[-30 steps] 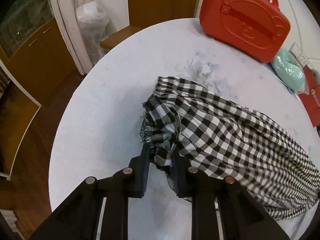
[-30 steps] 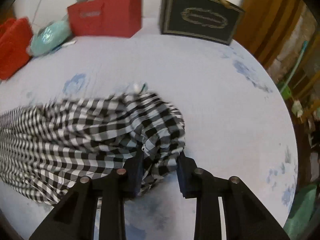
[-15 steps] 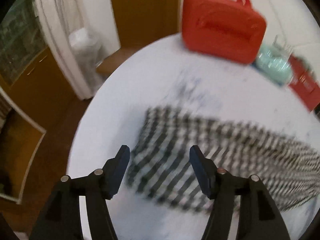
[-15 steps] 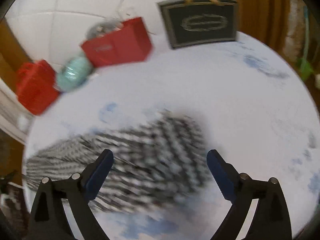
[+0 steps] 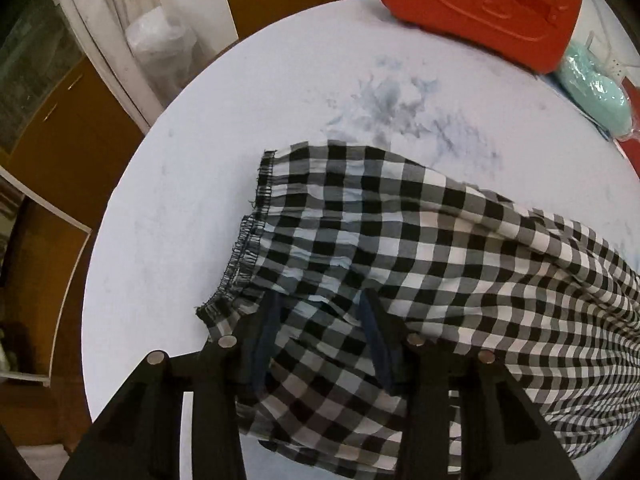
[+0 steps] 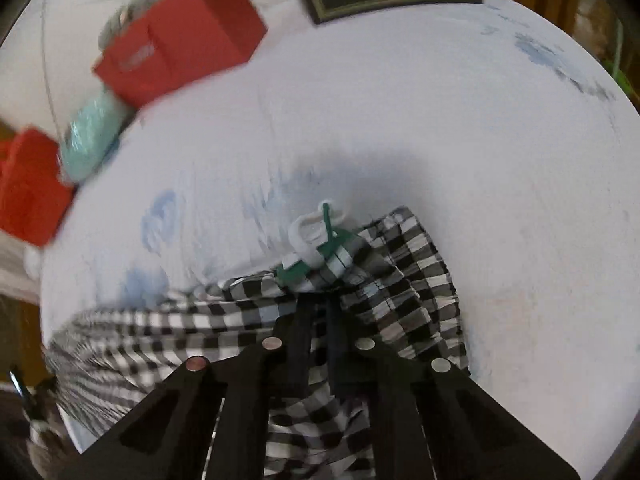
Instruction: Fold clothes
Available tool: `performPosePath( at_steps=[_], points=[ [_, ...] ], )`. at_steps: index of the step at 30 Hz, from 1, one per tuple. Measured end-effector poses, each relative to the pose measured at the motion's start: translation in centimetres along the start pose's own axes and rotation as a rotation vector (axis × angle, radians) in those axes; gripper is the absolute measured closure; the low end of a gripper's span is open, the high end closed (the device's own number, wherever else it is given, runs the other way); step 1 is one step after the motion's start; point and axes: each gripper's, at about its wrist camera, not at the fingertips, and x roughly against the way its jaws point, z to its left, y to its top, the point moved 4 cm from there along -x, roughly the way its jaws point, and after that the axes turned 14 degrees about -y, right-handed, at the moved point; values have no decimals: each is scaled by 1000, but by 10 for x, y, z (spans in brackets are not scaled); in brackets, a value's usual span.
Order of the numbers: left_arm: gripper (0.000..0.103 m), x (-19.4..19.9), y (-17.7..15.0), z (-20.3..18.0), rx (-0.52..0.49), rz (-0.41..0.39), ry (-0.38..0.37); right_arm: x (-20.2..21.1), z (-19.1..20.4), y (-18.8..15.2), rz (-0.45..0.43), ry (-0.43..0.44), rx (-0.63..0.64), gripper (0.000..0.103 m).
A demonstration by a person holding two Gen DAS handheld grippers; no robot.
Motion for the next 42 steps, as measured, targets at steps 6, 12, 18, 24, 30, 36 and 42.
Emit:
performPosePath(
  at_steps=[6, 12, 18, 24, 30, 36, 42],
  points=[
    [30, 57, -3, 23, 70, -120, -51, 37, 19, -17, -141, 80, -117, 11],
    [27, 73, -23, 62, 189, -137, -58, 18, 21, -48, -84, 66, -211, 12],
    [27, 55, -36, 65, 263, -122, -125, 1, 36, -64, -55, 102, -305, 8],
    [25, 22, -41, 47, 317, -73, -114, 13, 33, -69, -49, 131, -351, 2],
    [23, 15, -42, 32, 278, -78, -20, 7, 41, -68, -51, 125, -357, 1],
    [24, 16, -51, 27, 225, -115, -1, -15, 64, -51, -62, 93, -320, 15],
    [44, 22, -59, 23, 212, -156, -6, -8, 49, -54, -147, 74, -340, 33]
  ],
)
